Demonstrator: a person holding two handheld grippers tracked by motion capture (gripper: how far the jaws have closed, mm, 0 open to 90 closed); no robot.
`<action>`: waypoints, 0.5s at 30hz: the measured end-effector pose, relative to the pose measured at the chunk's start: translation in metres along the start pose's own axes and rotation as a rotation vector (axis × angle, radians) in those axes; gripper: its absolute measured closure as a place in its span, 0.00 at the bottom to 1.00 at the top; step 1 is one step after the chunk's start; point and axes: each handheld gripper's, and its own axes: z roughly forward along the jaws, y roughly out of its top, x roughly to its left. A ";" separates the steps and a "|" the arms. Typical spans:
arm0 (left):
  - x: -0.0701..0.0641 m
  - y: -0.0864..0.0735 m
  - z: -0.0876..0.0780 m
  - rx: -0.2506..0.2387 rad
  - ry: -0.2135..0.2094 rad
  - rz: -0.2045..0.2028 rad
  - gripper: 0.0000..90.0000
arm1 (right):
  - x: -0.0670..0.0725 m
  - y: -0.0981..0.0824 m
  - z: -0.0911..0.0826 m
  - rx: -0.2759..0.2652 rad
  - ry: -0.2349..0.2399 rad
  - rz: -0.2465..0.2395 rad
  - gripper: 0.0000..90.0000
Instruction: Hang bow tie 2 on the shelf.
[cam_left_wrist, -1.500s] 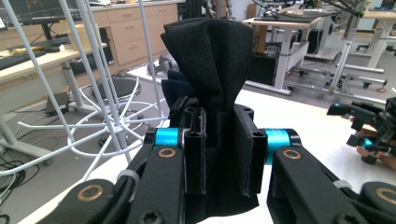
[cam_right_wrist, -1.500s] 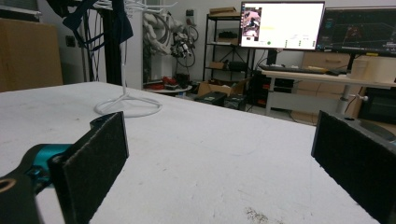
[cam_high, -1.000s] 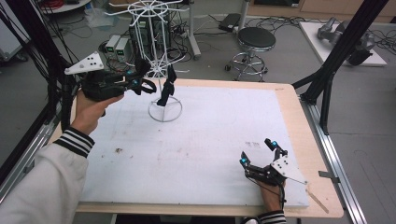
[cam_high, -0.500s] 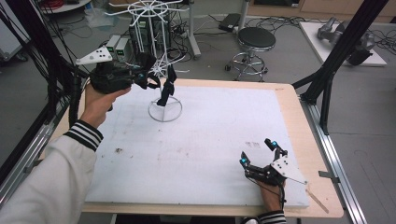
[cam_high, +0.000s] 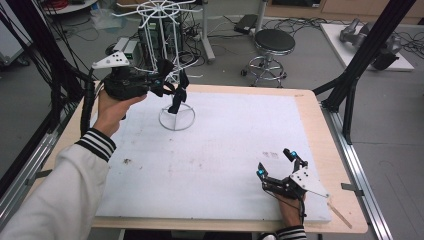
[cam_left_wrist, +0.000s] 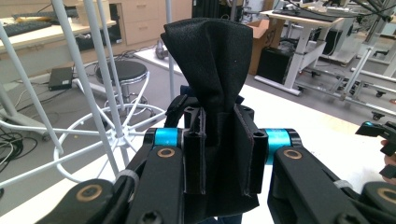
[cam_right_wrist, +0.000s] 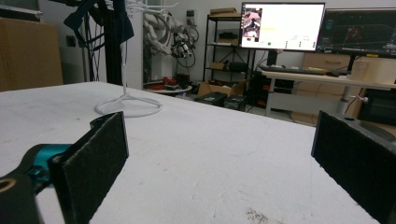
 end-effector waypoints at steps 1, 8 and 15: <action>0.000 0.000 0.000 0.004 0.002 0.001 0.83 | 0.000 0.000 0.000 0.000 0.000 0.000 0.03; -0.001 -0.001 0.002 0.008 0.014 -0.008 0.71 | 0.000 0.000 0.000 0.002 -0.001 0.000 0.03; -0.002 -0.001 0.001 -0.005 0.011 0.000 0.53 | 0.000 0.000 0.000 0.002 -0.004 -0.002 0.04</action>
